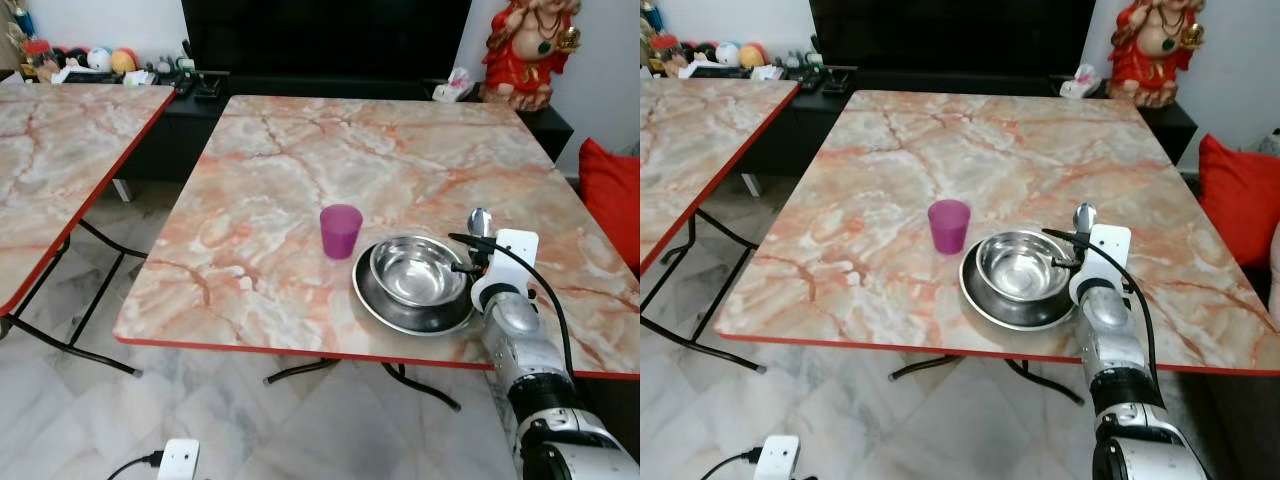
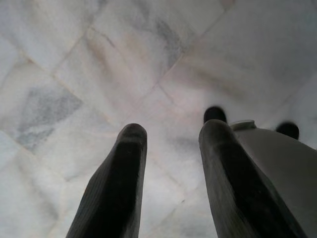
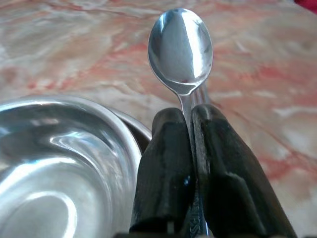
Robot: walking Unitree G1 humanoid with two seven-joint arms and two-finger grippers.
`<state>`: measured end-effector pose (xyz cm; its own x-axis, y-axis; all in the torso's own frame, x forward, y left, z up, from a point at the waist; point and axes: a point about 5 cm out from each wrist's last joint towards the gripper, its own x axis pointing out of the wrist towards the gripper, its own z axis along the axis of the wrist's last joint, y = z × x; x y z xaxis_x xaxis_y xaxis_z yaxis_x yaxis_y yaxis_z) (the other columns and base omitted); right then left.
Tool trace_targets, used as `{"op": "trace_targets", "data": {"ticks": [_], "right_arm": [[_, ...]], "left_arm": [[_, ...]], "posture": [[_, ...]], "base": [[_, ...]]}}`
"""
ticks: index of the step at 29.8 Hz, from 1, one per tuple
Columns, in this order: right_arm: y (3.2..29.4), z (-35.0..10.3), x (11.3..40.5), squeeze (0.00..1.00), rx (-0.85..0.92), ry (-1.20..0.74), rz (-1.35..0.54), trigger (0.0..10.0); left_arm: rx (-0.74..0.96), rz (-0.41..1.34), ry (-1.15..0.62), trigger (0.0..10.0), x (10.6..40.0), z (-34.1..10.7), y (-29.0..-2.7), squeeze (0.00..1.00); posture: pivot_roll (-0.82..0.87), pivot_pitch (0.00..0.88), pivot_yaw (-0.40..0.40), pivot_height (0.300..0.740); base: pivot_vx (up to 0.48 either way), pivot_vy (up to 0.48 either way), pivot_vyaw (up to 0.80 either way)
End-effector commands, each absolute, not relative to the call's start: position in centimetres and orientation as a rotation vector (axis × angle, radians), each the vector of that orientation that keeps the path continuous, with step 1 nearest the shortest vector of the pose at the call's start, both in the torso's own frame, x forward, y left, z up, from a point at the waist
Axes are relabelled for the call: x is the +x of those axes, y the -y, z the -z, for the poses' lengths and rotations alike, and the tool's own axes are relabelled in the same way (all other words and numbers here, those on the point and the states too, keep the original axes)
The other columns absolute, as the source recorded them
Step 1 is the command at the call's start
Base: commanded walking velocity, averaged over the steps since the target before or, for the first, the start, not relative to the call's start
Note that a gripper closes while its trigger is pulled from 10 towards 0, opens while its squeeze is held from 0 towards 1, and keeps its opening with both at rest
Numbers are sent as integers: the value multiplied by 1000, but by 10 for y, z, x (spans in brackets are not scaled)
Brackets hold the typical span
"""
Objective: Setting the table
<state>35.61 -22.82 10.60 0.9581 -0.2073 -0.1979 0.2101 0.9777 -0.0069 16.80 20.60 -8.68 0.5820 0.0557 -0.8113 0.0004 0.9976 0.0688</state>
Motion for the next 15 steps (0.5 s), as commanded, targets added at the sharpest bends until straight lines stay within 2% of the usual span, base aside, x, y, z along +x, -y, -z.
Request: {"op": "trace_targets", "data": {"ticks": [1, 10, 15], "right_arm": [[235, -109, 355, 0, 13, -184, 234, 10000], [238, -109, 354, 0, 11, -183, 245, 10000], [256, -121, 353, 0, 7, -120, 304, 10000]], "left_arm": [[61, -30, -964, 10000, 164, 89, -205, 0], [63, -18, -963, 10000, 165, 89, -204, 0], [50, -12, -954, 10000, 165, 88, -203, 0]], "posture": [[30, 12, 15, 736], [29, 13, 14, 736], [30, 14, 14, 736]], "base": [[0, 0, 0], [0, 0, 0], [0, 0, 0]]}}
